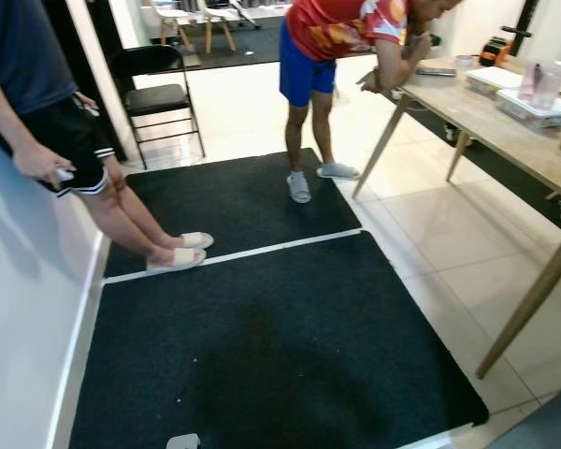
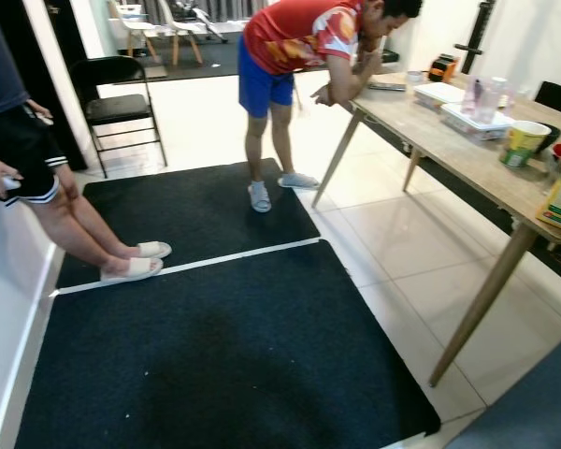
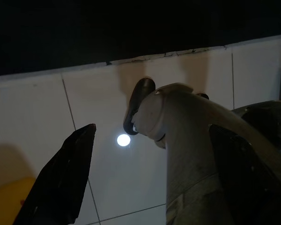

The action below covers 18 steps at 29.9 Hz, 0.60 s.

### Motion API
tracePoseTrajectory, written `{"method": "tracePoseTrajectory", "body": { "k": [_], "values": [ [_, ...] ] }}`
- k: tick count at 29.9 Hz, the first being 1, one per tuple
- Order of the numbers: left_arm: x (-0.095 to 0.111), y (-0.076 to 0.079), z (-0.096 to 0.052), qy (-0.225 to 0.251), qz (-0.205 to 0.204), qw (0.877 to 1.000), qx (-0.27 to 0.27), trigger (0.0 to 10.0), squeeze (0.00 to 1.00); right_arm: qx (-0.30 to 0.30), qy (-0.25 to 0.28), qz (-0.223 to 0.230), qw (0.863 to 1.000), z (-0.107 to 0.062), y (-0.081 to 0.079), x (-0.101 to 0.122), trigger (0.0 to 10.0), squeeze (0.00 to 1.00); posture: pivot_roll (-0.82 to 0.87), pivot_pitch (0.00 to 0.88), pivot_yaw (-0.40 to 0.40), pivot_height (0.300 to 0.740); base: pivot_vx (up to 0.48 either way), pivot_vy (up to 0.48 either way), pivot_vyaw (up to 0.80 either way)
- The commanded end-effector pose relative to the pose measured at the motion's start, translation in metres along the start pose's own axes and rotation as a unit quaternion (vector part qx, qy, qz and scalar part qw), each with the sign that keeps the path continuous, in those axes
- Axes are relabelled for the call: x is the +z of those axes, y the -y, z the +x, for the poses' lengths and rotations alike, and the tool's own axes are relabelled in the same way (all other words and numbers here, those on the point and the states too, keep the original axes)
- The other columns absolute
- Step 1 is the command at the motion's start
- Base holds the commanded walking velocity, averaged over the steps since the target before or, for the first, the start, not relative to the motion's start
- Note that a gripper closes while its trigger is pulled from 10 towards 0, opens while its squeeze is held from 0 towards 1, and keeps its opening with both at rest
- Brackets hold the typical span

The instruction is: Restocking fridge

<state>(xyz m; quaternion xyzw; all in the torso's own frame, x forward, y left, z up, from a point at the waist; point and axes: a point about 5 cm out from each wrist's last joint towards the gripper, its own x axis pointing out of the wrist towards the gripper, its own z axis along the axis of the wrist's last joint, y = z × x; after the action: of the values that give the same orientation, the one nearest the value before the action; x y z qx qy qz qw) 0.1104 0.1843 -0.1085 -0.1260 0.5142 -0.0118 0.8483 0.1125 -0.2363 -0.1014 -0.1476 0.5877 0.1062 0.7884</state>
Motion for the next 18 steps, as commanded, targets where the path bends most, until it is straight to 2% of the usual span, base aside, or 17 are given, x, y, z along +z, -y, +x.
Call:
{"method": "tracePoseTrajectory", "body": {
  "k": [1, 18],
  "values": [
    [-0.0033, -0.0016, -0.0010, -0.009, 0.012, 1.000, 0.000, 10.0, 0.00, 0.000, 0.001, 0.002, 1.000, 0.0001, -0.0011, -0.0013, 10.0, 0.00, -0.06, 0.000, -0.013, 0.740, 0.247, 0.000, 0.00],
    [-0.0046, -0.0041, -0.0020, -0.013, 0.015, 1.000, 0.003, 10.0, 0.00, 0.002, -0.001, 0.002, 1.000, 0.0002, -0.0027, -0.0030, 10.0, 0.00, -0.06, 0.000, -0.017, 0.740, 0.294, 0.000, 0.00]
  ]
}}
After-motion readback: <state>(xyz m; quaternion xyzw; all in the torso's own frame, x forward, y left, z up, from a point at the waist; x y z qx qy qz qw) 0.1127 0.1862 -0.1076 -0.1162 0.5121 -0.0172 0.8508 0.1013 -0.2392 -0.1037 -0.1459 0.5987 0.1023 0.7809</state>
